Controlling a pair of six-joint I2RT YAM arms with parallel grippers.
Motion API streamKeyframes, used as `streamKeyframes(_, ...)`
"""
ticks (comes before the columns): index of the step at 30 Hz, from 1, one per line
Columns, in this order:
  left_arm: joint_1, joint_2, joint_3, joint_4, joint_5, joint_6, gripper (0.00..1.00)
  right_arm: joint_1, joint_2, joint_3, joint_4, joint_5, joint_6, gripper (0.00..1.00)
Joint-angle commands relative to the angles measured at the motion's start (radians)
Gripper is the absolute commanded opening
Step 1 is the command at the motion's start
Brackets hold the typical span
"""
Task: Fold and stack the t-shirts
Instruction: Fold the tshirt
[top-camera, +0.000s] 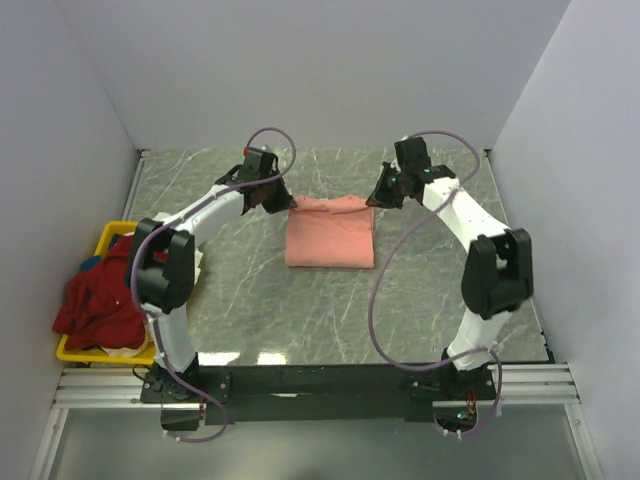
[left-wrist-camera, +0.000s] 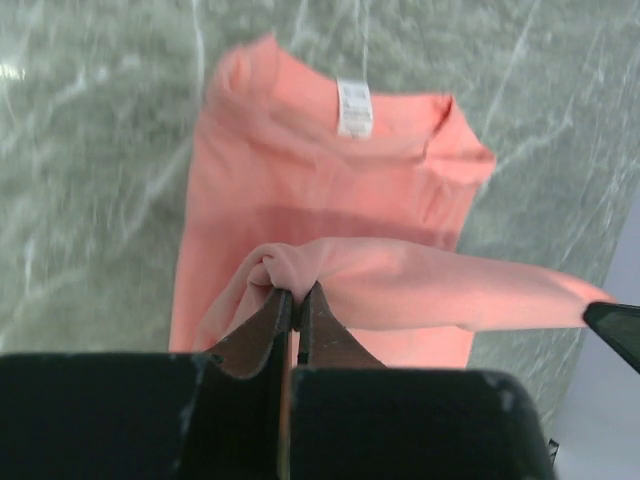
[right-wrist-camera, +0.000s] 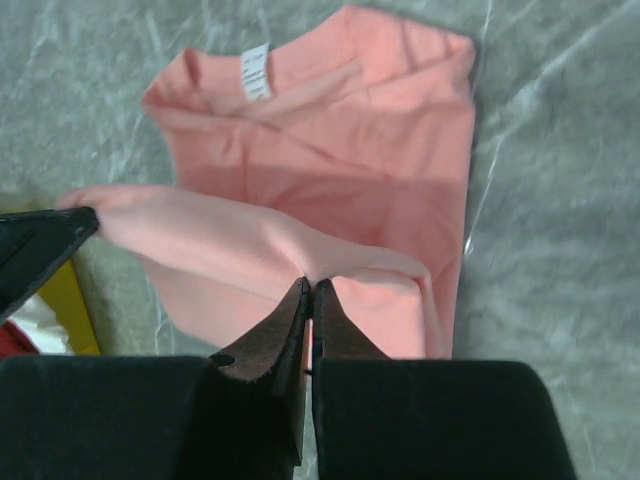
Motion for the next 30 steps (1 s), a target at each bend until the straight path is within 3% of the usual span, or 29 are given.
streamKeyframes(1, 0.049, 0.103, 0.126, 0.006, 0.096, 0.038, 0.01, -0.037, 0.120, 0.124, 0.008, -0.080, -0.014, 0.00)
streamKeyframes(8, 0.090, 0.306, 0.359, 0.009, 0.199, 0.090, 0.00, -0.094, 0.299, 0.262, 0.025, -0.124, 0.020, 0.00)
streamKeyframes(15, 0.107, 0.383, 0.444, 0.024, 0.240, 0.084, 0.03, -0.133, 0.395, 0.346, 0.023, -0.138, 0.024, 0.00)
streamKeyframes(16, 0.107, 0.393, 0.449, 0.026, 0.248, 0.084, 0.05, -0.137, 0.400, 0.347, 0.023, -0.142, 0.027, 0.00)
streamKeyframes(18, 0.107, 0.404, 0.472, 0.027, 0.246, 0.086, 0.29, -0.148, 0.409, 0.347, 0.043, -0.146, 0.038, 0.00)
streamKeyframes(20, 0.109, 0.409, 0.478, 0.038, 0.249, 0.089, 0.36, -0.162, 0.437, 0.363, 0.034, -0.156, 0.040, 0.02)
streamKeyframes(23, 0.115, 0.387, 0.466, 0.056, 0.257, 0.081, 0.64, -0.171, 0.466, 0.411, -0.004, -0.140, 0.030, 0.24)
streamKeyframes(25, 0.117, 0.340, 0.440, 0.079, 0.240, 0.075, 0.69, -0.171, 0.445, 0.409, -0.009, -0.127, 0.023, 0.34)
streamKeyframes(27, 0.114, 0.299, 0.369, 0.095, 0.225, 0.063, 0.70, -0.169, 0.394, 0.381, -0.009, -0.090, 0.017, 0.38)
streamKeyframes(30, 0.100, 0.214, 0.266, 0.110, 0.168, 0.038, 0.63, -0.151, 0.317, 0.339, -0.021, -0.015, 0.004, 0.38)
